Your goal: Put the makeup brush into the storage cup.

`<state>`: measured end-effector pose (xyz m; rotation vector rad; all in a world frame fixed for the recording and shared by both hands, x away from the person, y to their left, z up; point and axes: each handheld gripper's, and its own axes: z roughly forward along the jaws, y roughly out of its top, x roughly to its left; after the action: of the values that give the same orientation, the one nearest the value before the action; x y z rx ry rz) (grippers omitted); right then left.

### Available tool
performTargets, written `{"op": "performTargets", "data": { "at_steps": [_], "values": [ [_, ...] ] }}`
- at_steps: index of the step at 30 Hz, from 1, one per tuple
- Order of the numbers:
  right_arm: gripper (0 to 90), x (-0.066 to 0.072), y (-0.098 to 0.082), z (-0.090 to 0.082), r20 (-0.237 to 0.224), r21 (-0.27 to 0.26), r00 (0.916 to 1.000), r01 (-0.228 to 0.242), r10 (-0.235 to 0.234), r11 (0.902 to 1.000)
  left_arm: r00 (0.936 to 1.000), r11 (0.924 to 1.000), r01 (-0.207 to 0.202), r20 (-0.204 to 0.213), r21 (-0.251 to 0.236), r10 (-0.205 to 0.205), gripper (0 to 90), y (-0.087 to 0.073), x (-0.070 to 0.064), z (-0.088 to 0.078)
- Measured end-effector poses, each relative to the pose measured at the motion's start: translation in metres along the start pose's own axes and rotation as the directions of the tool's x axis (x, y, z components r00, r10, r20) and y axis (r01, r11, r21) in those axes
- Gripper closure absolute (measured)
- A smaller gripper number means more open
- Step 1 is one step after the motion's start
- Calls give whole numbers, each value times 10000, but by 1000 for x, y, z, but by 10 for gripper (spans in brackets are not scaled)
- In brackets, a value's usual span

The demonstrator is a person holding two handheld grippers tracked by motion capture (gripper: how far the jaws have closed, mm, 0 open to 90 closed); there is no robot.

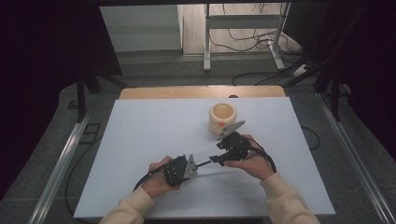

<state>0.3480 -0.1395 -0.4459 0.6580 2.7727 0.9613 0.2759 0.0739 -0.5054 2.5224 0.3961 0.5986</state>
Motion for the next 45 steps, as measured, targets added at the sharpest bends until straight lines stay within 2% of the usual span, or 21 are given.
{"op": "performTargets", "data": {
  "at_steps": [2,4,7,14,20,27,33,39,42,45],
  "values": [
    [334,-3,-2,-4,96,-320,9998,-187,191,9993,9999,9999,140,-39,-67,-140,833,-1,1,-1],
    [296,-6,-3,-7,167,-575,9988,-452,463,9973,9999,9999,100,-94,59,-100,832,-2,2,-2],
    [256,-10,-7,-11,235,-889,9973,-678,702,9937,9994,9993,343,-105,-112,-344,832,-3,2,-2],
    [201,-16,-21,-20,242,-1541,9922,-1171,1222,9811,9976,9976,690,-60,-66,-690,833,-10,7,-3],
    [185,-18,-32,-27,231,-1998,9903,-1298,1371,9712,9938,9936,1107,168,-220,-1103,833,-14,11,-7],
    [170,-19,-41,-33,269,-2481,9885,-1376,1488,9589,9907,9905,1349,229,-258,-1344,833,-17,15,-9],
    [171,-20,-56,-37,519,-2724,9829,-1563,1767,9494,9873,9868,1582,169,-343,-1577,833,-21,19,-12],
    [171,-25,-78,-43,740,-2975,9732,-1866,2175,9363,9847,9838,1743,65,-410,-1742,832,-24,22,-15],
    [169,-27,-87,-45,779,-3120,9690,-1995,2343,9289,9804,9786,1970,129,-585,-1966,833,-26,24,-18],
    [168,-27,-94,-44,1016,-3025,9648,-2023,2426,9314,9736,9704,2284,224,-789,-2273,832,-29,27,-22]
  ]
}}
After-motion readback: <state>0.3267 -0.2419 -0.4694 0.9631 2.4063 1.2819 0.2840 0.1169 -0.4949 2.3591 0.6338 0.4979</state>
